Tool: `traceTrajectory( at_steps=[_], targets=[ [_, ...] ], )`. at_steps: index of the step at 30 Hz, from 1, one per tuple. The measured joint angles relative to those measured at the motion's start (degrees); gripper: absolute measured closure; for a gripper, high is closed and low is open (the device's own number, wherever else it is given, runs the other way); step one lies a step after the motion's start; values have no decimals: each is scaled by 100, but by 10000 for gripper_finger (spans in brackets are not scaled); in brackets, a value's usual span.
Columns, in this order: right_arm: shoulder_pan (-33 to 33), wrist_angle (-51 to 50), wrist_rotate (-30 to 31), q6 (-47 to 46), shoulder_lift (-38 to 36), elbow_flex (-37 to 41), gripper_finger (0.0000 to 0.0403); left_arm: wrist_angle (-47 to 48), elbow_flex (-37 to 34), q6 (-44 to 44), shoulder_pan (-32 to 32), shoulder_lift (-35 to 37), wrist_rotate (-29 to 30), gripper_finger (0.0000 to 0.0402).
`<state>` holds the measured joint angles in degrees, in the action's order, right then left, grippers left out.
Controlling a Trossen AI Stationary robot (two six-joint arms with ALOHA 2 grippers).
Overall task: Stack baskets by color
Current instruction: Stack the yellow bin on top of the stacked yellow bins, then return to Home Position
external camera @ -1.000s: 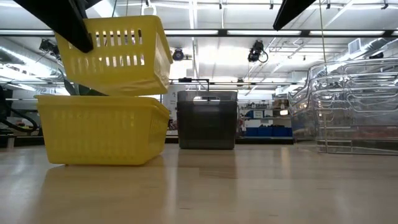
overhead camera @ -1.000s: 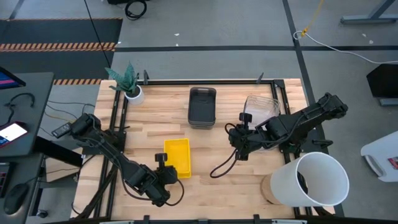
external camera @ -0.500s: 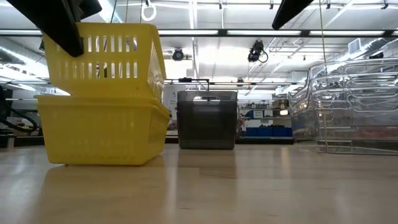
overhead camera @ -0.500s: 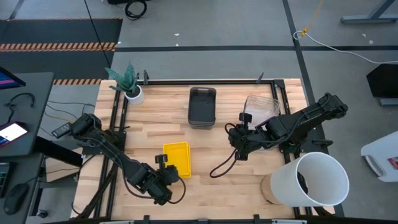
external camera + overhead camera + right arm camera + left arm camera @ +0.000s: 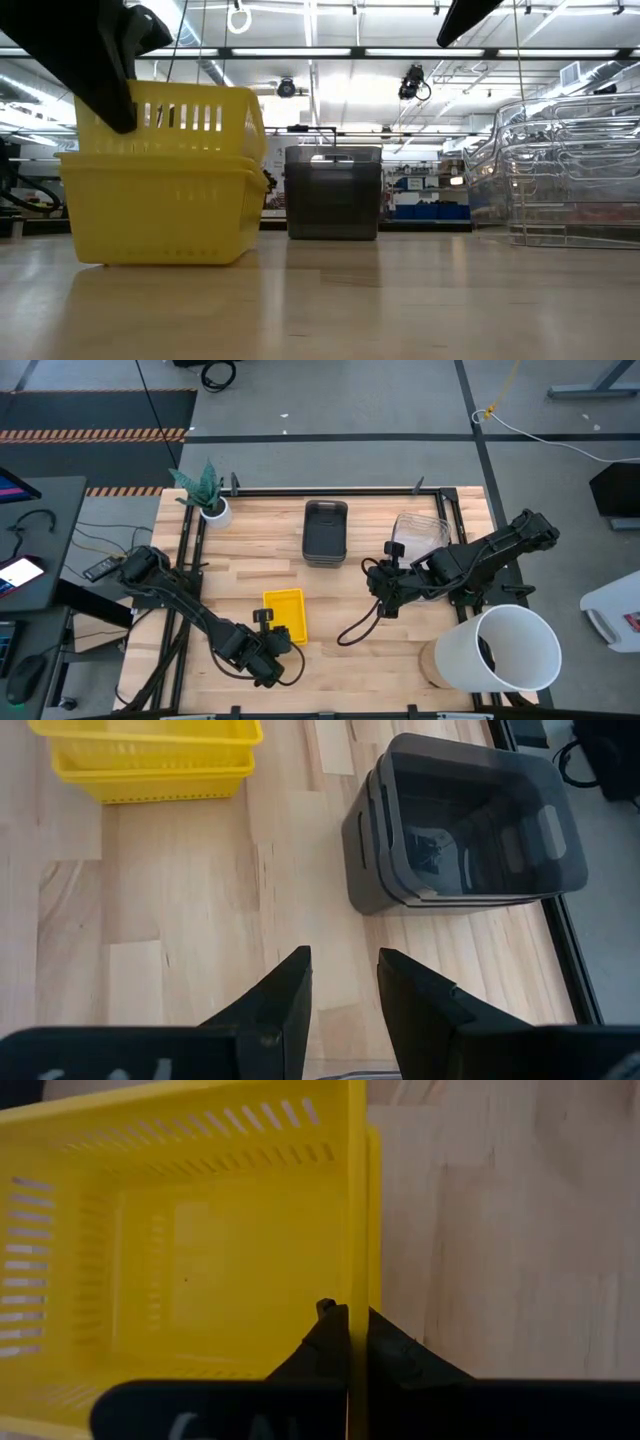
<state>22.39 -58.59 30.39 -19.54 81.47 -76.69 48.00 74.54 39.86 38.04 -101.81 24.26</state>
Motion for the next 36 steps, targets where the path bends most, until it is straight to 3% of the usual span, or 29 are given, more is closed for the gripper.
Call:
traceTrajectory(
  at_steps=[7, 24, 31, 36],
  targets=[
    [0, 2, 0, 3, 0, 1, 280, 1, 0, -2, 0, -7, -19, 386],
    [0, 22, -51, 19, 0, -1, 280, 75, 0, -62, 11, 0, 186, 266],
    [0, 27, -209, 163, 0, 6, 280, 702, 4, -151, 328, 343, 1394, 247],
    [0, 354, -239, 222, -187, 419, 280, 794, 4, -160, 474, 390, 1615, 246]
  ],
)
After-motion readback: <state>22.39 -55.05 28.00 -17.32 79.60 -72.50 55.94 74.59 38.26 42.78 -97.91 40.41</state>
